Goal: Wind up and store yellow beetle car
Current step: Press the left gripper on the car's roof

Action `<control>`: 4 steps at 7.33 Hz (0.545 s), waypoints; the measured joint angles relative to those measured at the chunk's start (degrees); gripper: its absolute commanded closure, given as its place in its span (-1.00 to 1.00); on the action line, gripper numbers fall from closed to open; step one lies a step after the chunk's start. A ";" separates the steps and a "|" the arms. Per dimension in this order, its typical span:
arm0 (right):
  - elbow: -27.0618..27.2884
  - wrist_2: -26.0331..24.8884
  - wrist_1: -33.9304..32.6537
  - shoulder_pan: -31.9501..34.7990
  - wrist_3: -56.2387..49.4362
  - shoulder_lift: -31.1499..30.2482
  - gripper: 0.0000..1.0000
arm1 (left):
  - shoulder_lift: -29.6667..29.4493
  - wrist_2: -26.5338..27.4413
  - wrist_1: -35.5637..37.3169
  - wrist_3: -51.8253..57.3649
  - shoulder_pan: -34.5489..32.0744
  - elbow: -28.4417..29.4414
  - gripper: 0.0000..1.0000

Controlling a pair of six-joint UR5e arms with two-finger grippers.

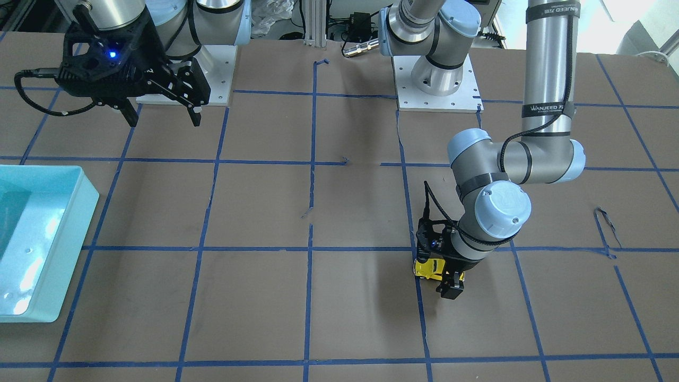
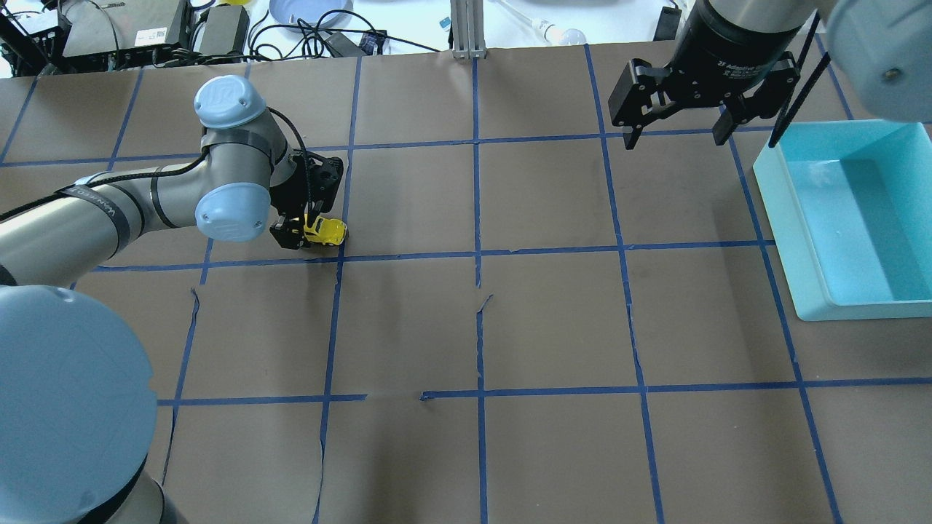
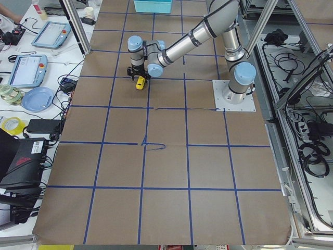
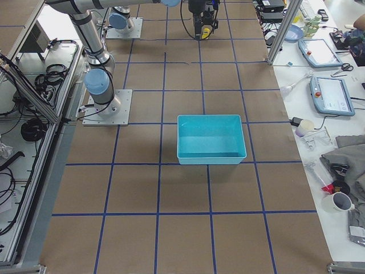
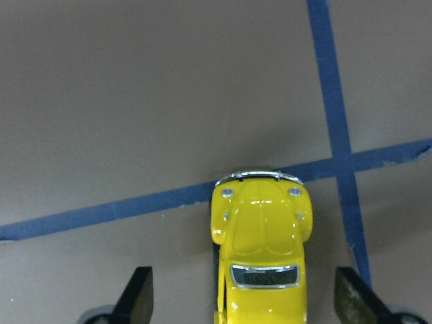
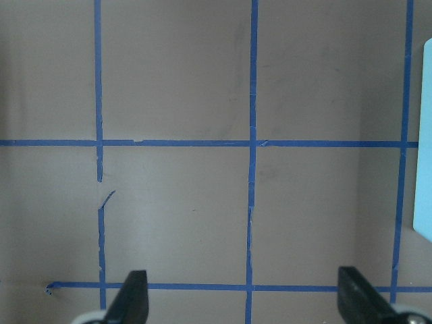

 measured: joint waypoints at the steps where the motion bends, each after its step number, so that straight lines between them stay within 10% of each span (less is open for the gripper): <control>1: 0.00 -0.02 0.04 0.00 0.02 0.00 -1.00 | 0.27 0.00 -0.90 -0.22 0.41 -0.02 -0.68; 4: 0.00 -0.03 0.02 0.00 0.00 0.00 -1.00 | 1.05 -0.42 -3.33 -0.39 0.63 0.05 -0.48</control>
